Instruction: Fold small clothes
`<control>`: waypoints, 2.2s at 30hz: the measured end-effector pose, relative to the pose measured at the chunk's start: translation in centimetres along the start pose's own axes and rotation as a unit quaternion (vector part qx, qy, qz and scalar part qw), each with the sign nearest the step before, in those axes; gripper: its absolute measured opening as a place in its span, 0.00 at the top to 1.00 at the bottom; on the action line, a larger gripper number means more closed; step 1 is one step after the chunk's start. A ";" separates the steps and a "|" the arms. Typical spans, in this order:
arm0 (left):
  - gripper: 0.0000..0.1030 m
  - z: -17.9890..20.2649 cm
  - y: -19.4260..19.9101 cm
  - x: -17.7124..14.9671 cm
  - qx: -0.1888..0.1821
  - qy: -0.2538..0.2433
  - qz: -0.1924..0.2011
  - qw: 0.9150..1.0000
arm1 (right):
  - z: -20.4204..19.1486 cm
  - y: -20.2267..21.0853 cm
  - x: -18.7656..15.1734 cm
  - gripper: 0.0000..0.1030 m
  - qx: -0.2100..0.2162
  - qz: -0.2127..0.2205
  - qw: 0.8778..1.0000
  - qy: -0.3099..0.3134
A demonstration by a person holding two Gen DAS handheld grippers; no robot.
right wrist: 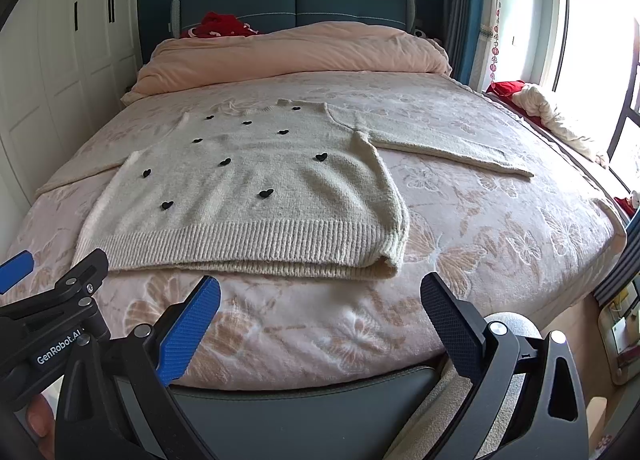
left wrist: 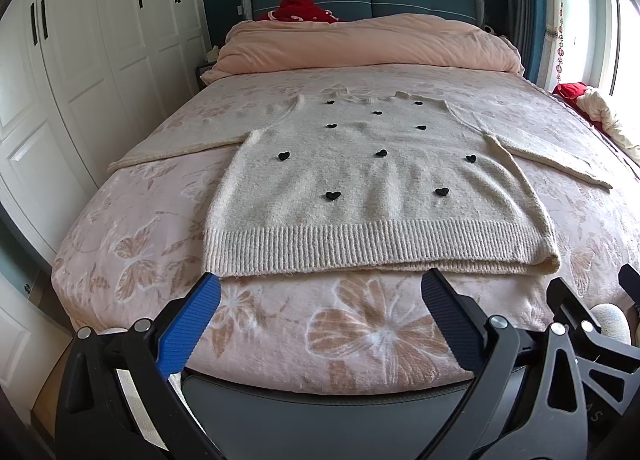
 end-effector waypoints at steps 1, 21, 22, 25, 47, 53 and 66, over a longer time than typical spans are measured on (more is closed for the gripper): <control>0.05 -0.1 -0.1 0.0 0.000 0.000 0.000 1.000 | 0.0 0.0 0.0 0.05 0.000 0.001 1.000 0.000; 0.05 -0.3 -0.1 0.0 0.002 0.000 0.001 1.000 | 0.1 -0.3 -0.3 0.05 0.001 -0.003 1.000 -0.002; 0.05 -0.3 -0.1 0.0 0.002 0.000 0.001 1.000 | 0.1 -0.3 -0.3 0.05 0.001 -0.003 1.000 -0.002; 0.05 -0.3 -0.1 -0.1 0.003 0.000 0.001 1.000 | 0.1 -0.2 -0.2 0.05 0.001 -0.003 1.000 -0.002; 0.05 -0.2 -0.1 -0.1 0.004 -0.002 0.001 1.000 | 0.1 -0.2 -0.1 0.05 0.002 -0.005 1.000 -0.002; 0.05 -0.3 -0.1 -0.1 0.004 -0.002 0.002 1.000 | 0.1 -0.3 -0.2 0.05 0.002 -0.006 1.000 -0.003; 0.05 -0.6 -0.3 -0.2 0.002 -0.001 -0.003 1.000 | 0.1 -0.4 -0.7 0.05 0.007 -0.011 1.000 -0.005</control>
Point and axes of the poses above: each gripper's, at about its wrist camera, not at the fingertips, and y roughly against the way its jaws point, z to its right, x to its top, the point moved 5 cm from there along -y, roughly the way its jaws point, and after that the axes turned 6 degrees about x, right-handed, at the moved point
